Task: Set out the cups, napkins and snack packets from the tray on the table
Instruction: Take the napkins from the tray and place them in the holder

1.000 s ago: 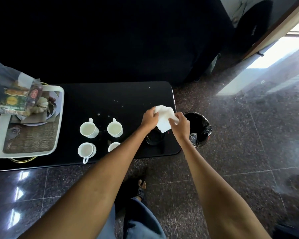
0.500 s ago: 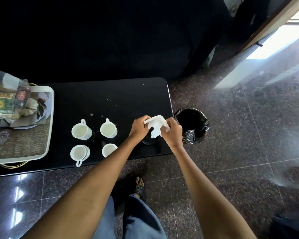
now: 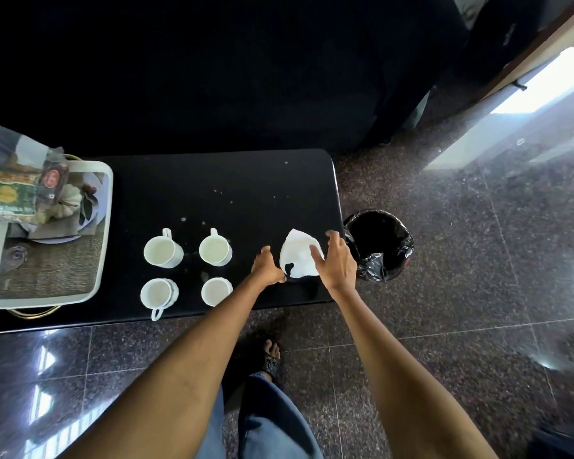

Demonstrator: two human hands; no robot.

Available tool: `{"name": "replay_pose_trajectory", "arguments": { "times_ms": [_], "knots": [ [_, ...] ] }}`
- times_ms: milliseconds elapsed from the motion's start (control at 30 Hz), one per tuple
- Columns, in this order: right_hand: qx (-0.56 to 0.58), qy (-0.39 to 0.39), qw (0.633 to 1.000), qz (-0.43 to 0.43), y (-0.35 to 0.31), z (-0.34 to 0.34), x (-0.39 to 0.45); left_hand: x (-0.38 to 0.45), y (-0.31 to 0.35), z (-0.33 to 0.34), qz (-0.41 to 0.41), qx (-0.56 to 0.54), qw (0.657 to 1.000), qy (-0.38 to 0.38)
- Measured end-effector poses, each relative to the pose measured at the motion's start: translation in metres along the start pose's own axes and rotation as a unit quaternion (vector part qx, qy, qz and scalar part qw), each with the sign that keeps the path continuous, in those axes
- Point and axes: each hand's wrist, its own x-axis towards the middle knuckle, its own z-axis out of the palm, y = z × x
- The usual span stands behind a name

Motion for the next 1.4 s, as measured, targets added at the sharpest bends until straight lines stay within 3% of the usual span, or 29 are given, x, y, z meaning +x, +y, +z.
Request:
{"name": "replay_pose_trajectory", "arguments": {
  "times_ms": [100,300,400,467,567,633,700,733,900,1100,1233,1267,1400],
  "knots": [
    [0.005,-0.022,1.0,-0.015,-0.007,0.001,0.011,0.005,-0.001,0.01,0.007,-0.077,0.997,0.018],
    [-0.044,-0.074,0.995,-0.04,-0.01,0.003,0.023,0.013,0.005,0.015,0.077,0.047,0.989,0.12],
    [-0.045,-0.045,0.996,-0.066,-0.012,0.007,0.025,0.02,0.01,0.016,0.088,0.057,0.983,0.15],
    [-0.061,-0.068,0.993,-0.072,-0.012,0.013,0.024,0.022,0.011,0.018,0.081,0.052,0.982,0.165],
    [-0.029,-0.082,0.996,0.001,-0.004,0.02,0.021,0.026,0.013,0.022,0.05,0.021,0.986,0.158],
    [0.049,-0.006,0.996,0.073,0.0,0.018,0.022,0.032,0.017,0.024,0.04,-0.009,0.986,0.16],
    [0.153,0.055,0.976,0.141,0.006,0.016,0.027,0.038,0.024,0.021,0.042,-0.04,0.985,0.164],
    [0.205,0.048,0.963,0.167,0.01,0.016,0.032,0.042,0.028,0.02,0.042,-0.067,0.984,0.16],
    [0.416,-0.067,0.877,0.23,0.022,0.016,0.063,0.06,0.054,0.021,0.062,-0.179,0.977,0.101],
    [0.494,-0.071,0.828,0.257,0.019,0.011,0.088,0.073,0.072,0.02,0.127,-0.093,0.985,0.072],
    [0.312,0.053,0.911,0.265,0.018,0.015,0.077,0.065,0.069,0.018,0.125,-0.025,0.989,0.071],
    [0.278,0.076,0.918,0.274,0.018,0.017,0.067,0.06,0.064,0.019,0.126,-0.005,0.989,0.079],
    [0.199,0.066,0.941,0.268,0.006,0.035,0.022,0.029,0.024,0.016,0.146,0.029,0.982,0.116]
  ]
}}
